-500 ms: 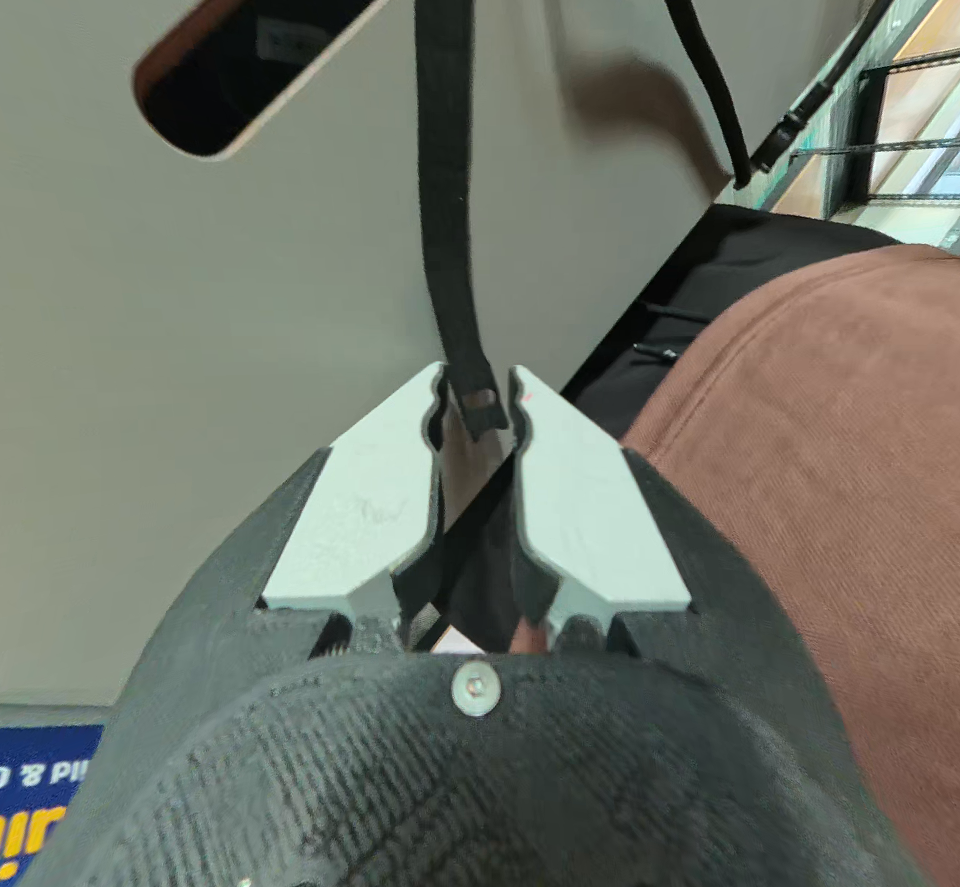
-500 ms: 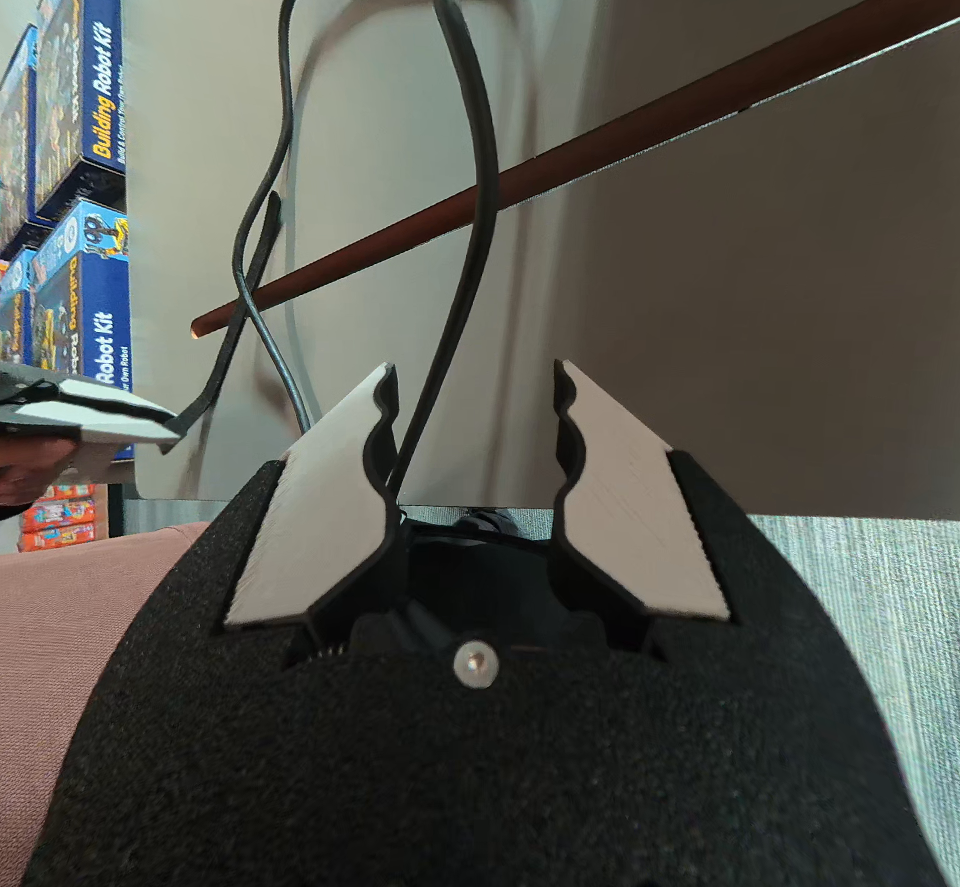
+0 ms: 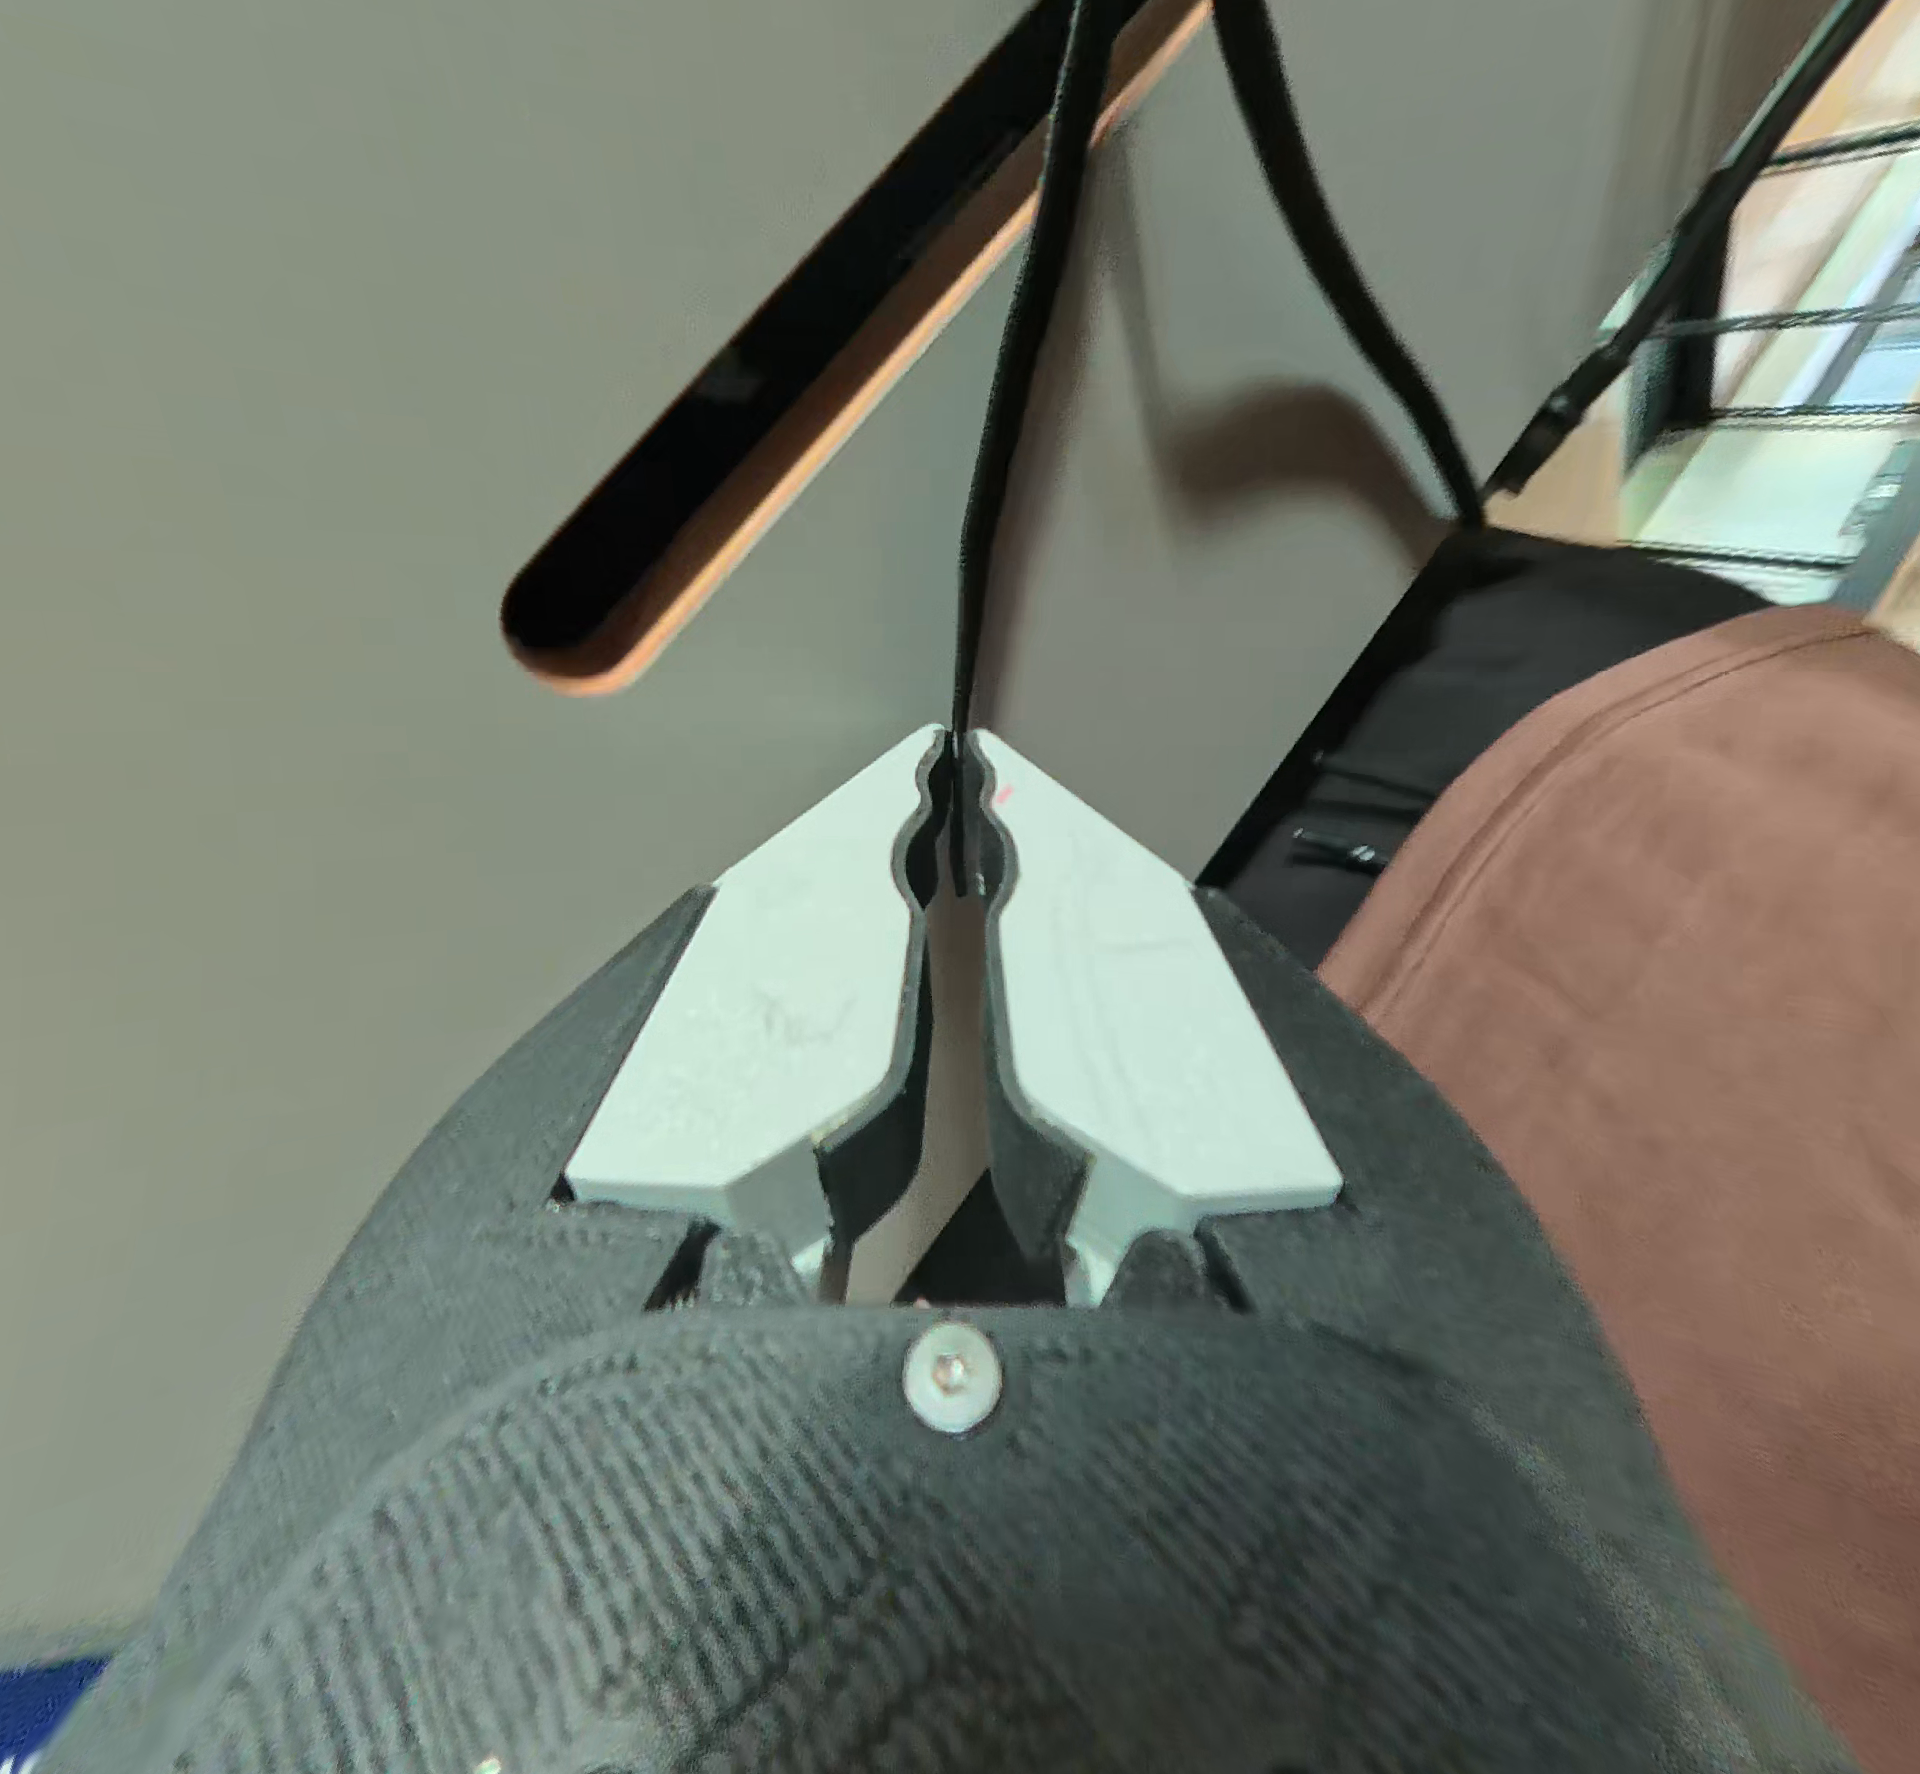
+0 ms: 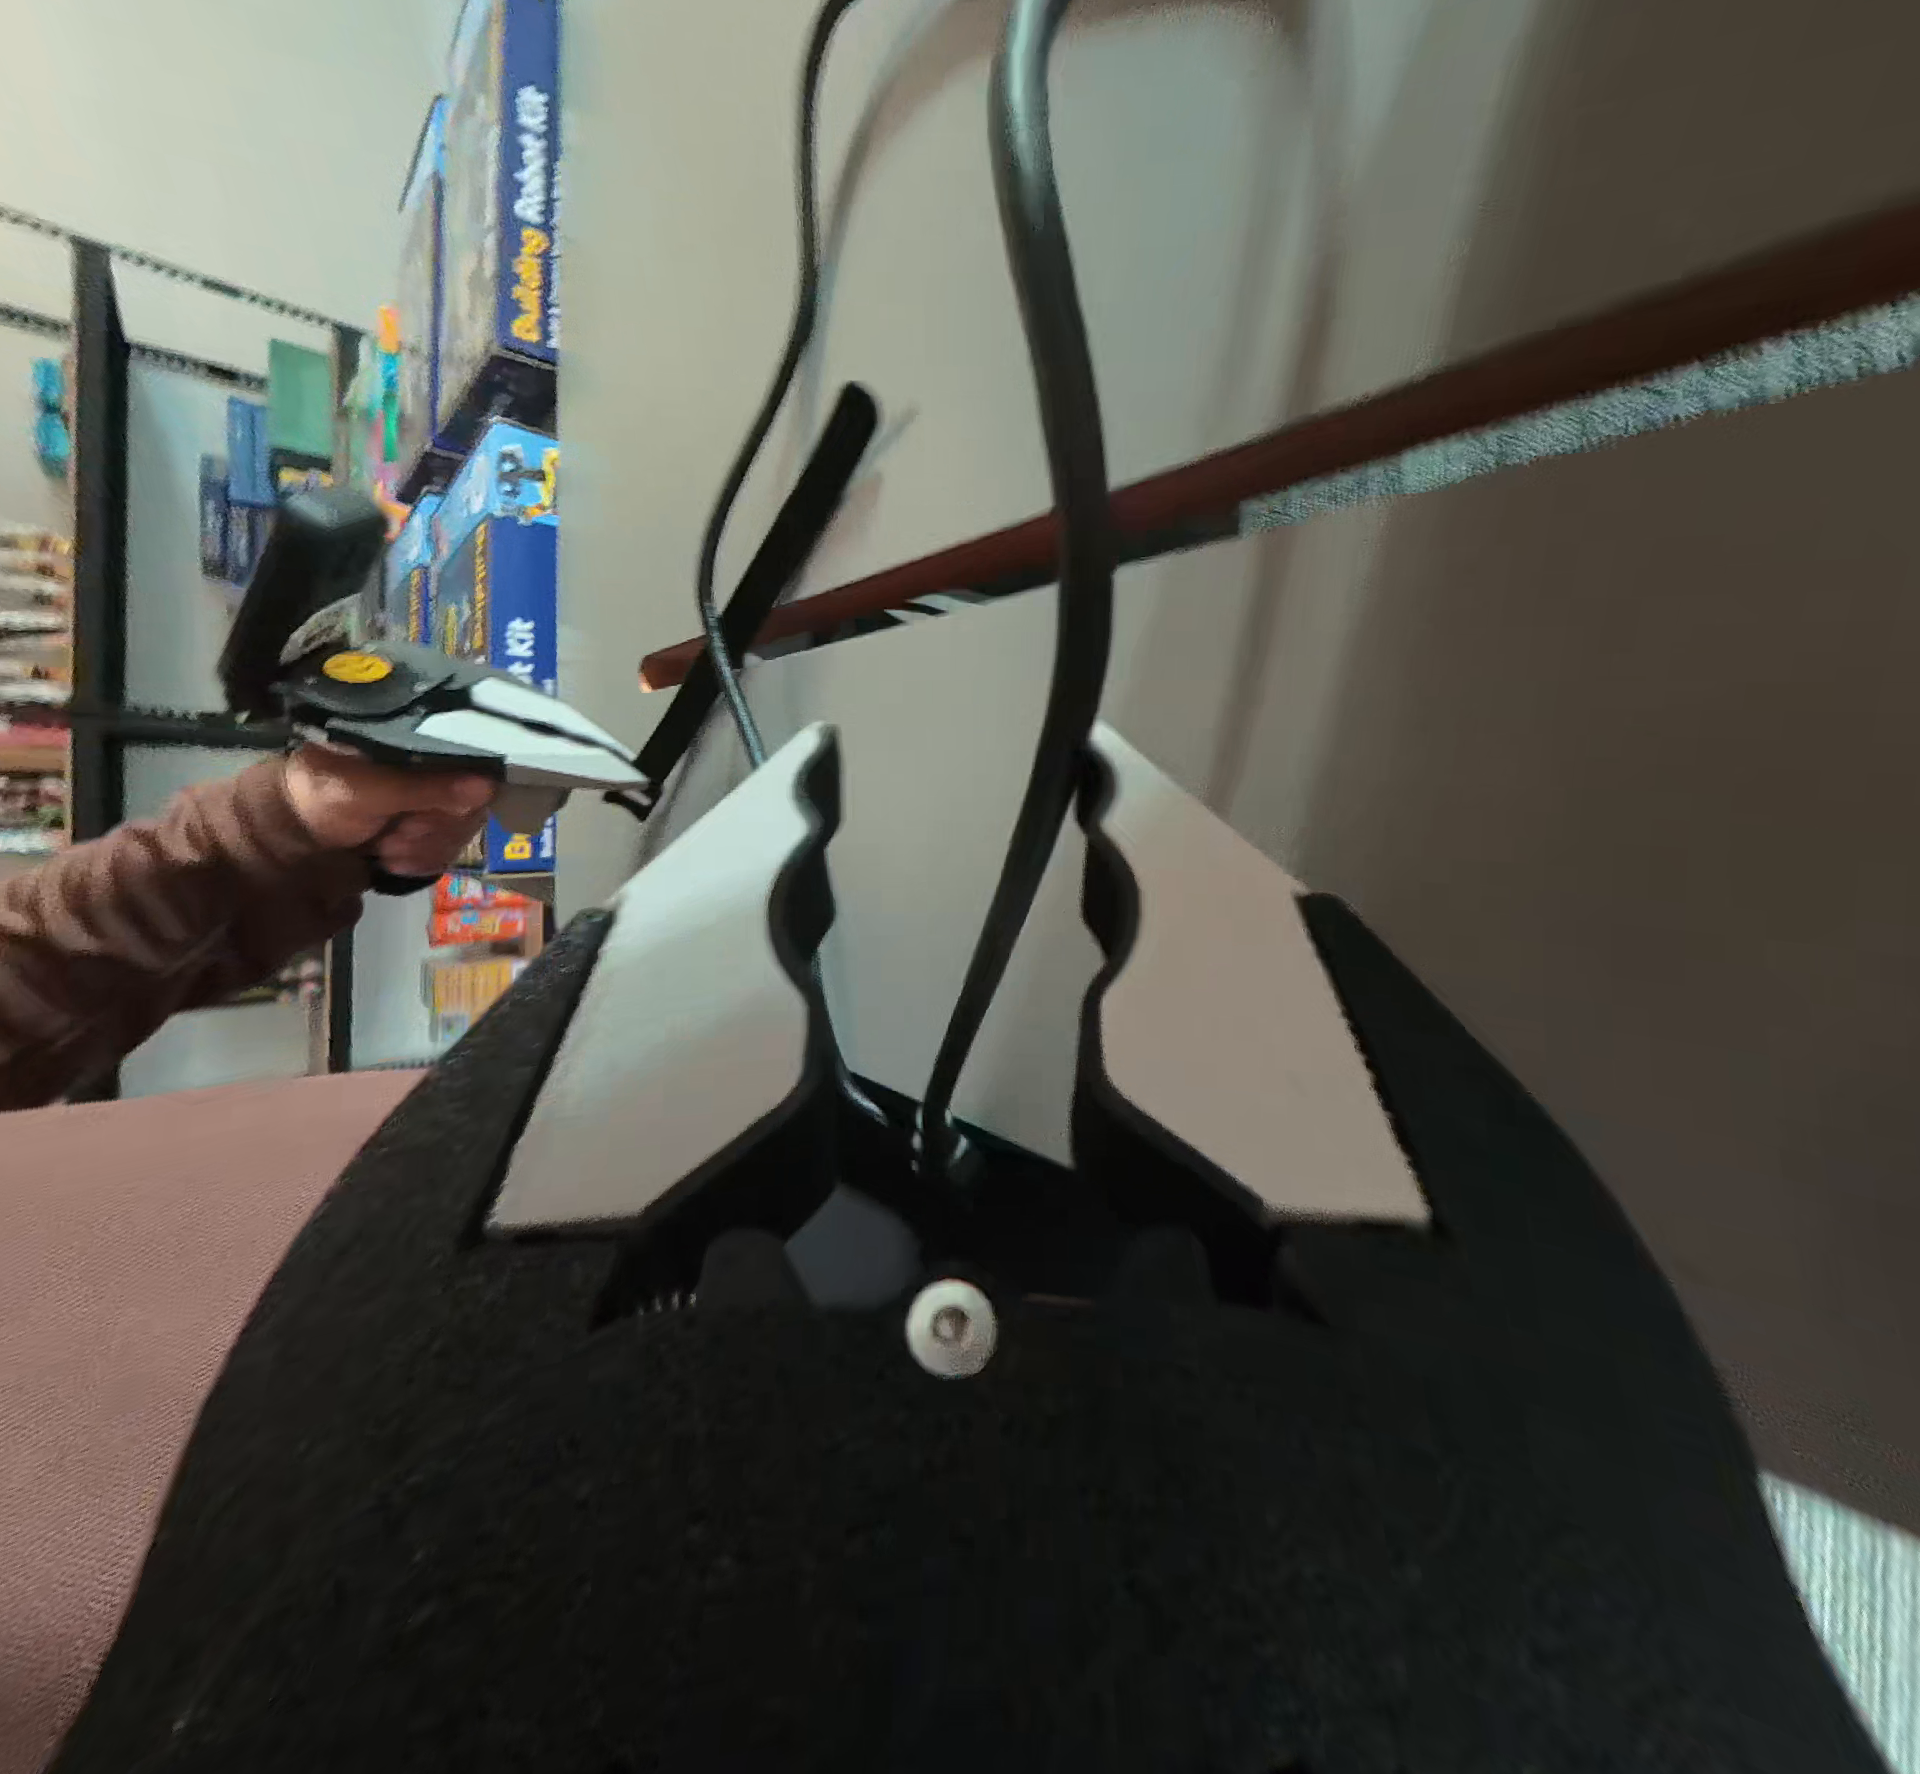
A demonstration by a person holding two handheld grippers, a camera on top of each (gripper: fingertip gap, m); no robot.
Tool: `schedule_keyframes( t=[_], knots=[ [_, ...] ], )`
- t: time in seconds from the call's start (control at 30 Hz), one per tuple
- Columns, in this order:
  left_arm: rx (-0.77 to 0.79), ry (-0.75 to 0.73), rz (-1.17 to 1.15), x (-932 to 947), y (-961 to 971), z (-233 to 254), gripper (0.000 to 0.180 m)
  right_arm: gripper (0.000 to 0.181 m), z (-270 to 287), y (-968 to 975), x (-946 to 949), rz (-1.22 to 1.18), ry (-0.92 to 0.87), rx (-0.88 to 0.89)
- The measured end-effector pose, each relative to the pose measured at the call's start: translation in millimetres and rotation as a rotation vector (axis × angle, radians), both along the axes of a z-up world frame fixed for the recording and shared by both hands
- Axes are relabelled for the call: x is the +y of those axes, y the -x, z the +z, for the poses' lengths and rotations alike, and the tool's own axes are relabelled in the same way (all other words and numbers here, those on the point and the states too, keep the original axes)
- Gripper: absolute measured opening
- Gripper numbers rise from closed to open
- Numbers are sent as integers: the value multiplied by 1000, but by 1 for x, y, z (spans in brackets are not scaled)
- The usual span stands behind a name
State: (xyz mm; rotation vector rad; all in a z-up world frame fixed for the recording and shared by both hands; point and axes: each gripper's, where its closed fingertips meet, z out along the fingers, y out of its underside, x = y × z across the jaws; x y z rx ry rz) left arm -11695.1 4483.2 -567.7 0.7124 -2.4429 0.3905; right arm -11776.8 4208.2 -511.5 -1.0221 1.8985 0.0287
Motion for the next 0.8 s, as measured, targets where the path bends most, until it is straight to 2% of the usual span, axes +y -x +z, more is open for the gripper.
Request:
schedule_keyframes(
  t=[0.03, 0.07, 0.1, 0.4, 0.53, 0.63, 0.77, 0.8],
  knots=[
    [25, 7, 6, -9, 0, 1, 0, 28, 7, -9, 7, 35, -8, -31],
    [42, 9, 5, -15, -2, 2, 0, 10, 14, -17, 16, 76, -23, -68],
    [44, 4, -1, -19, -5, 1, 0, 0, 20, -25, 25, 116, -31, -93],
    [42, 13, -121, -55, -17, 4, 0, 0, 35, -64, 137, 540, -136, -104],
    [49, 49, -156, -68, -23, 13, 0, 0, 9, -67, 191, 737, -121, 36],
    [69, 50, -206, -67, -27, 18, 0, 0, -24, -67, 211, 811, -29, 155],
    [74, 17, -336, -57, -26, 16, 0, 38, -38, -70, 216, 817, 69, 213],
    [73, 10, -378, -55, -26, 14, 0, 40, -35, -69, 214, 805, 95, 199]
  ],
)
